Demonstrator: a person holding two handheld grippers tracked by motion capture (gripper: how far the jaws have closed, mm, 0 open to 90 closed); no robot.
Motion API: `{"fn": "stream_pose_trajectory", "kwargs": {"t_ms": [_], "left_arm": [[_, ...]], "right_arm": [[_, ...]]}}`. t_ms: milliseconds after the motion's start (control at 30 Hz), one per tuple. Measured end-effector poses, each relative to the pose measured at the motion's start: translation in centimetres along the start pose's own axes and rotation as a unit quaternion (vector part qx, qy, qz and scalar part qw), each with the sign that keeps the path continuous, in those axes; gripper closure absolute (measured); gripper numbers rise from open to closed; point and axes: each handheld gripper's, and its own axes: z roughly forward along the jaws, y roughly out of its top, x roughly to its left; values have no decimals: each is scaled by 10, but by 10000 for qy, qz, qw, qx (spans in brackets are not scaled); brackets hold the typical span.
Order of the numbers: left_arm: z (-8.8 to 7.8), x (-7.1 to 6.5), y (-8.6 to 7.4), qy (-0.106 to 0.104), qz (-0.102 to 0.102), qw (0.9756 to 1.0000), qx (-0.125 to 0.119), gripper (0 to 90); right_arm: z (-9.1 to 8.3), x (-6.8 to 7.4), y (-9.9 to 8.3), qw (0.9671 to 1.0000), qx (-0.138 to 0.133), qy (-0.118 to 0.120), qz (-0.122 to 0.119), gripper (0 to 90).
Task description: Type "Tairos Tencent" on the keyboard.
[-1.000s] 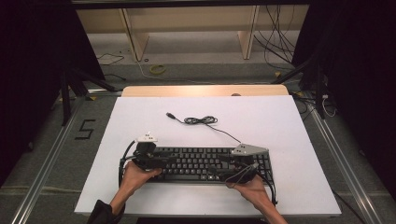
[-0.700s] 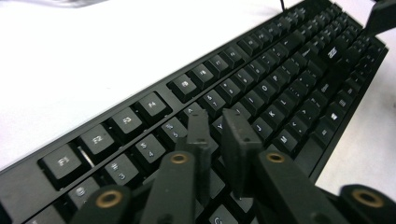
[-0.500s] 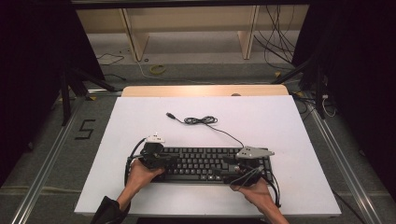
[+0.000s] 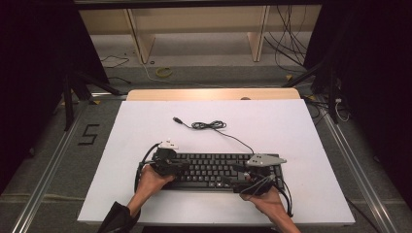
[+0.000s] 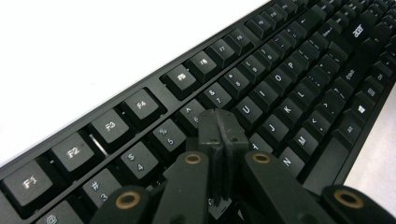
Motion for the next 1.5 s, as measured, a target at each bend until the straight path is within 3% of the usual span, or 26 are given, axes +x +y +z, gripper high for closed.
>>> {"fn": "stream_pose_trajectory", "kwargs": {"t_ms": [300,367,467,567,633,733,767,1000,1067,1500], "left_arm": [[-3,-1,0,1,-35,9999,-139,889],[-7,-1,1,-73,-101,9997,-207,811],[-10,-1,2,-57,-70,9997,-249,777],[-15,-1,2,-187,-165,9990,-377,727],[-18,0,1,-285,-237,9982,-475,629],[-21,0,1,-346,-254,9976,-542,563],[-22,-1,0,-389,-275,9970,-616,490],[-35,-2,-4,-694,-338,9913,-1070,339],[-39,-3,-7,-794,-355,9893,-1169,328],[-54,-11,-22,-877,-203,9856,-1428,267]], "right_arm": [[-2,-1,0,10000,-25,-16,30,350],[-2,-1,0,10000,-38,-28,27,350],[-3,-2,0,10000,-62,-43,21,350],[-3,-2,0,10000,-62,-43,23,350],[-3,-3,-1,10000,-67,-46,18,350],[-3,-3,-1,10000,-75,-47,22,349],[-4,-4,-1,9999,-95,-53,17,349],[-10,-7,-3,9998,-185,-54,27,347],[-11,-7,-4,9998,-217,-54,10,347],[-25,-10,-10,9990,-428,-102,-29,340]]}}
